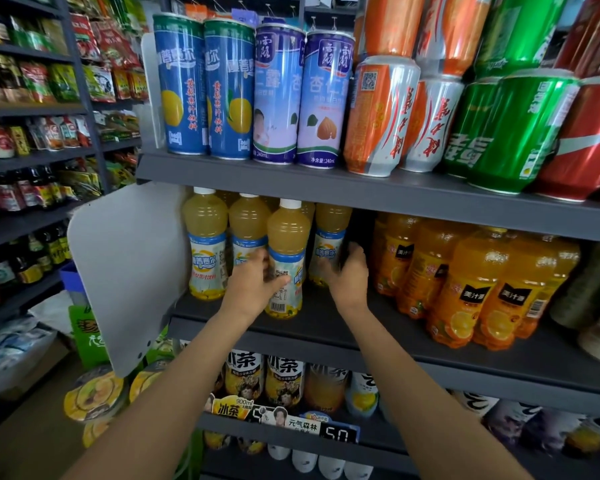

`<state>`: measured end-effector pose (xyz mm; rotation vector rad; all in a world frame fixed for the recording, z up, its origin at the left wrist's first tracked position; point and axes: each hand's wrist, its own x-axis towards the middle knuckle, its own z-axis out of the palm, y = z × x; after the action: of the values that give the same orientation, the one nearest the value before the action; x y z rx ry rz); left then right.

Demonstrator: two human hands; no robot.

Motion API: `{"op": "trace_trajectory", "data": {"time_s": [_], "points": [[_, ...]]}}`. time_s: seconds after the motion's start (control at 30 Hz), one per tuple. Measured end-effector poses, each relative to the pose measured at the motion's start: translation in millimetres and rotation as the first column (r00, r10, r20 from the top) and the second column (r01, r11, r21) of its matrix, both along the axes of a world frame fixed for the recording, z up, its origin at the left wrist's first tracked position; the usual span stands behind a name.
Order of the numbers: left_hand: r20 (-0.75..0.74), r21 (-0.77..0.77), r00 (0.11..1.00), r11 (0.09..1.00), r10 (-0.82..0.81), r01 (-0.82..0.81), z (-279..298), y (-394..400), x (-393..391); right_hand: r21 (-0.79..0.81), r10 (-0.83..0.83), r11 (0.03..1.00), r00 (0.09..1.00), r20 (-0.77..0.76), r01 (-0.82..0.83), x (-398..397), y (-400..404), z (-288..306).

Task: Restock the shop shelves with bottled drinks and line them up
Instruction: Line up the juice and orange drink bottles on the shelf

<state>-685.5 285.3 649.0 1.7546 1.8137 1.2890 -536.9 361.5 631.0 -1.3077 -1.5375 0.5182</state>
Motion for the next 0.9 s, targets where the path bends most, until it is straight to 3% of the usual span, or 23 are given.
{"op": "trace_trajectory", "data": {"time_s": [0.07,0.13,0.2,0.43,0.53,0.63,0.73,0.9], "points": [[-0.004,-0.003,1.0,1.0,-0.002,0.002,-0.8,5.4,3.7,0.032,0.132,0.99,0.99,0.057,-0.134,7.0,-18.7,-2.3],[0.003,-0.001,1.0,1.0,-0.002,0.002,-1.5,13.1,10.2,-0.107,0.343,0.937,0.931,0.122,-0.331,10.7,-32.0,-2.1],[-0.019,-0.005,1.0,1.0,0.009,-0.009,-1.0,19.9,20.0,-0.223,0.439,0.886,0.89,0.125,-0.406,11.9,-37.4,-0.4],[-0.012,0.081,1.0,0.997,-0.005,0.006,-10.8,20.2,38.1,-0.097,0.174,0.982,0.98,0.098,-0.164,6.8,-32.4,-2.6],[0.125,0.266,0.986,0.954,0.111,-0.141,-19.5,0.7,23.4,-0.127,0.135,0.985,0.985,0.11,-0.121,13.5,-22.4,-1.4],[0.232,0.35,0.94,0.88,0.25,-0.321,-25.2,-10.4,-1.6,-0.177,0.094,0.981,0.99,0.105,-0.075,22.2,-14.6,-0.9],[0.162,0.325,0.919,0.86,0.36,-0.394,-29.8,-6.4,-15.3,-0.209,0.122,0.973,0.988,0.096,-0.1,26.1,-16.3,2.2],[0.117,0.122,0.944,0.939,0.307,-0.321,-33.8,13.5,-15.4,-0.181,0.116,0.979,0.987,0.115,-0.094,29.7,-25.0,9.4]]}}
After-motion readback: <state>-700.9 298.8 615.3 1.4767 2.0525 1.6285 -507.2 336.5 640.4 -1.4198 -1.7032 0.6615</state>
